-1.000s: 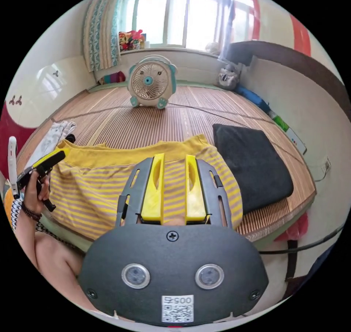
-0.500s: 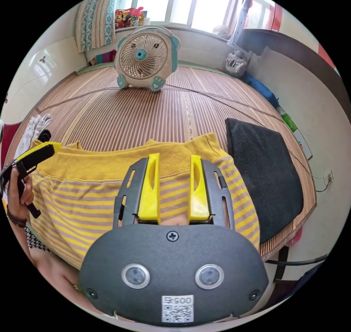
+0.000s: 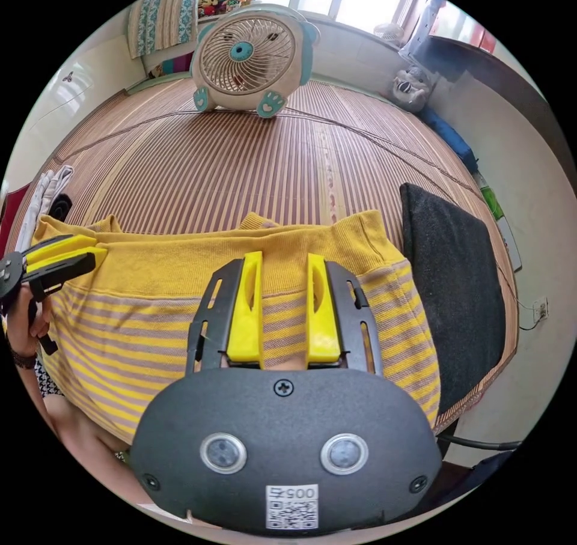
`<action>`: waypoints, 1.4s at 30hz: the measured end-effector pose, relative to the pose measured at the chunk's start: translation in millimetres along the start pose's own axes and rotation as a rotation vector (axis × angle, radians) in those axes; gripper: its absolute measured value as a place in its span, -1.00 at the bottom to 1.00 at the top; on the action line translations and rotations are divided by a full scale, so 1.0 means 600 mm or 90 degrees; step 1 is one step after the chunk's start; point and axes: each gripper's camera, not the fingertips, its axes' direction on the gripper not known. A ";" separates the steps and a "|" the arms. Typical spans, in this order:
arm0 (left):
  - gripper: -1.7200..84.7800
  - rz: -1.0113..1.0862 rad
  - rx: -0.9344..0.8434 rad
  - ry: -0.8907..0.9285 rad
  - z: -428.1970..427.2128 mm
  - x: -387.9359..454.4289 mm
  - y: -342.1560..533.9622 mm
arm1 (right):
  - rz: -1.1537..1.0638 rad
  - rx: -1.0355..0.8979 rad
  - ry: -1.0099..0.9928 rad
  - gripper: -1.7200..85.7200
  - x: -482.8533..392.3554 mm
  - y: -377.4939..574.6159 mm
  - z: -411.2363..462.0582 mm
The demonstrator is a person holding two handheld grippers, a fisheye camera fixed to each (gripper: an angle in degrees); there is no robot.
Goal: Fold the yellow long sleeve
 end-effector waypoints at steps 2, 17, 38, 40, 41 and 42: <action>-0.75 -0.007 0.002 0.028 0.000 -0.013 -0.001 | -0.028 -0.005 0.029 -0.87 -0.018 -0.005 -0.003; -0.91 0.029 0.153 0.083 -0.082 -0.024 0.037 | -0.001 0.111 0.097 -0.97 -0.030 0.007 -0.097; -0.90 0.030 0.173 0.090 -0.100 0.015 0.048 | 0.240 0.128 0.009 -0.82 0.157 0.045 -0.084; -0.90 0.059 0.162 0.088 -0.096 0.044 0.046 | 0.228 0.082 -0.008 -0.83 0.160 0.039 -0.065; -0.91 0.086 0.157 0.084 -0.094 0.066 0.045 | 0.222 0.052 0.003 -0.83 0.156 0.033 -0.055; -0.91 0.096 0.152 0.083 -0.092 0.077 0.044 | 0.197 0.042 0.005 -0.84 0.146 0.028 -0.051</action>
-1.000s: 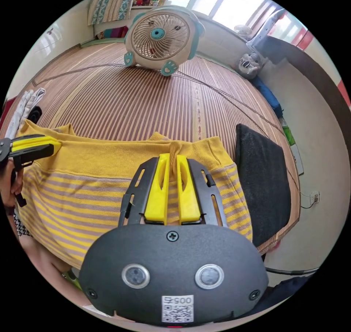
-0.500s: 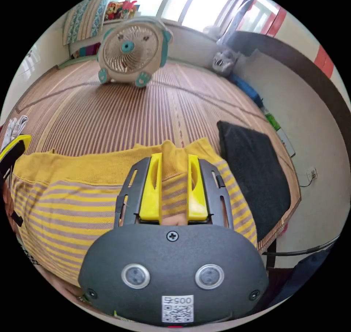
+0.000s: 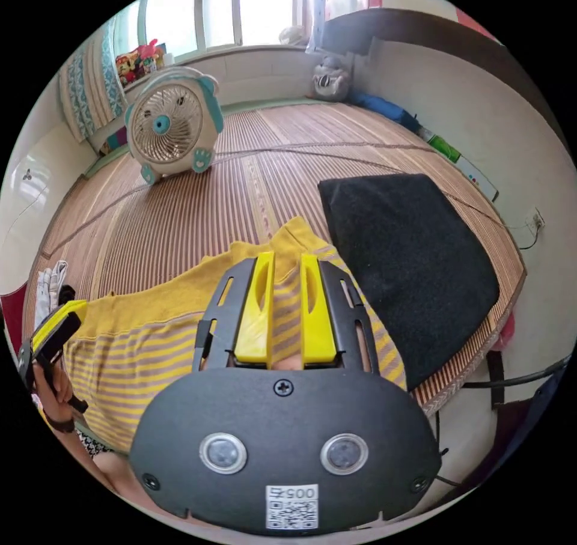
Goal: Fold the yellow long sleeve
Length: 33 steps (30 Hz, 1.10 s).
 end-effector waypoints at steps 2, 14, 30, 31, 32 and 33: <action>-0.92 0.031 -0.041 -0.005 0.022 0.031 -0.007 | -0.043 -0.016 -0.004 -0.84 -0.019 -0.001 0.009; -0.85 0.018 -0.133 -0.063 0.099 0.039 -0.018 | 0.003 -0.021 0.029 -0.84 0.031 0.004 0.090; -0.87 0.073 -0.032 -0.012 0.029 0.105 -0.007 | 0.146 0.042 -0.085 -0.81 0.169 0.047 -0.066; -0.87 0.100 -0.029 0.018 0.027 0.127 -0.003 | 0.147 0.054 -0.088 -0.81 0.174 0.053 -0.080; -0.87 0.125 -0.027 0.052 0.026 0.151 0.002 | 0.147 0.074 -0.089 -0.81 0.184 0.066 -0.109; -0.87 0.138 -0.028 0.068 0.026 0.163 0.005 | 0.148 0.092 -0.088 -0.81 0.196 0.080 -0.133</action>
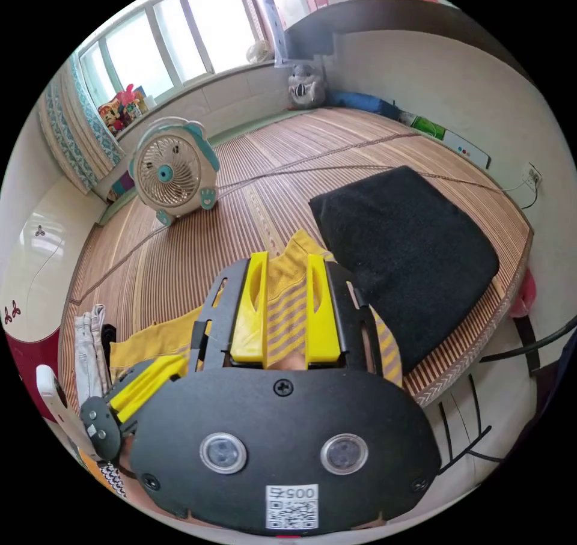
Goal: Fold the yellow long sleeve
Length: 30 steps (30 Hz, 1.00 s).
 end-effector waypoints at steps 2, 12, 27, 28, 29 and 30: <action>-0.85 0.062 -0.014 0.042 0.010 0.051 0.000 | 0.008 0.026 0.001 -0.81 0.023 0.010 -0.039; -0.72 0.203 0.045 0.072 0.045 0.176 0.017 | 0.123 0.089 -0.021 -0.78 0.208 0.026 -0.137; -0.69 0.233 -0.026 -0.009 0.161 0.248 0.015 | 0.210 0.068 -0.070 -0.77 0.371 0.055 -0.116; -0.71 0.225 -0.032 -0.001 0.158 0.244 0.012 | 0.211 0.065 -0.072 -0.77 0.374 0.055 -0.113; -0.73 0.218 -0.036 0.013 0.153 0.237 0.009 | 0.206 0.059 -0.079 -0.77 0.378 0.055 -0.107; -0.74 0.215 -0.038 0.022 0.150 0.233 0.008 | 0.200 0.051 -0.085 -0.77 0.380 0.054 -0.101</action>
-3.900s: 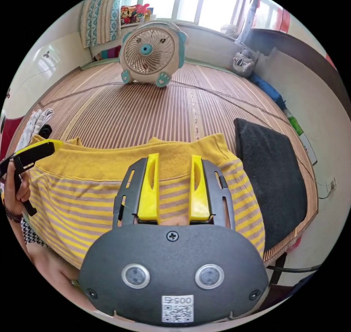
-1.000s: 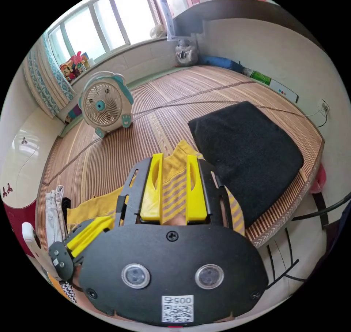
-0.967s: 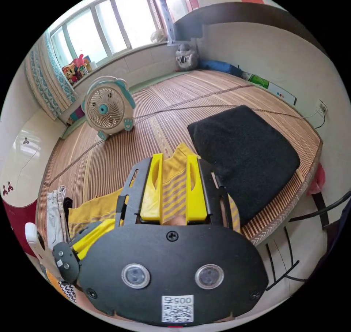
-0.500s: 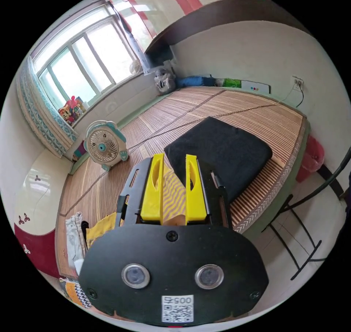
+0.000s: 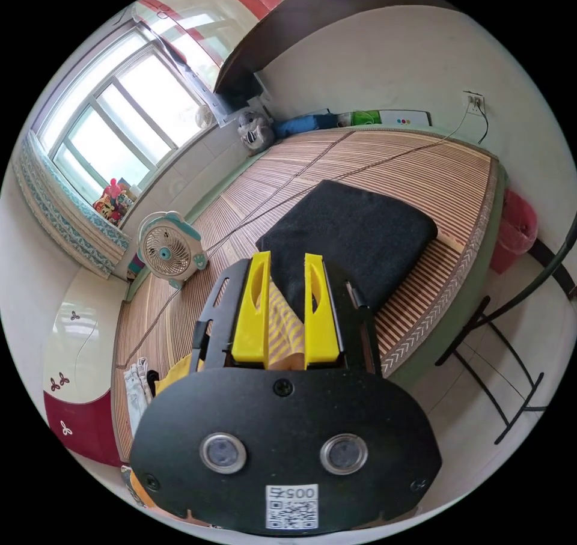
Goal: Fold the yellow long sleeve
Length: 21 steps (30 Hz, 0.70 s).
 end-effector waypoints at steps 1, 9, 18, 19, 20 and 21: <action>-0.77 -0.012 0.004 0.018 -0.010 -0.011 0.002 | -0.001 -0.004 -0.002 -0.77 0.001 -0.001 0.003; -0.81 -0.099 0.106 0.039 -0.124 -0.106 0.062 | -0.036 -0.081 -0.046 -0.75 0.008 -0.015 0.064; -0.81 -0.132 0.115 0.015 -0.166 -0.148 0.115 | -0.025 -0.216 -0.151 -0.58 0.013 -0.026 0.168; -0.81 -0.125 0.116 0.017 -0.166 -0.145 0.116 | -0.029 -0.228 -0.148 -0.57 0.011 -0.026 0.177; -0.81 -0.115 0.120 0.017 -0.168 -0.140 0.117 | -0.037 -0.251 -0.137 -0.55 0.007 -0.026 0.193; -0.81 -0.110 0.120 0.016 -0.169 -0.138 0.117 | -0.045 -0.271 -0.126 -0.54 0.004 -0.025 0.209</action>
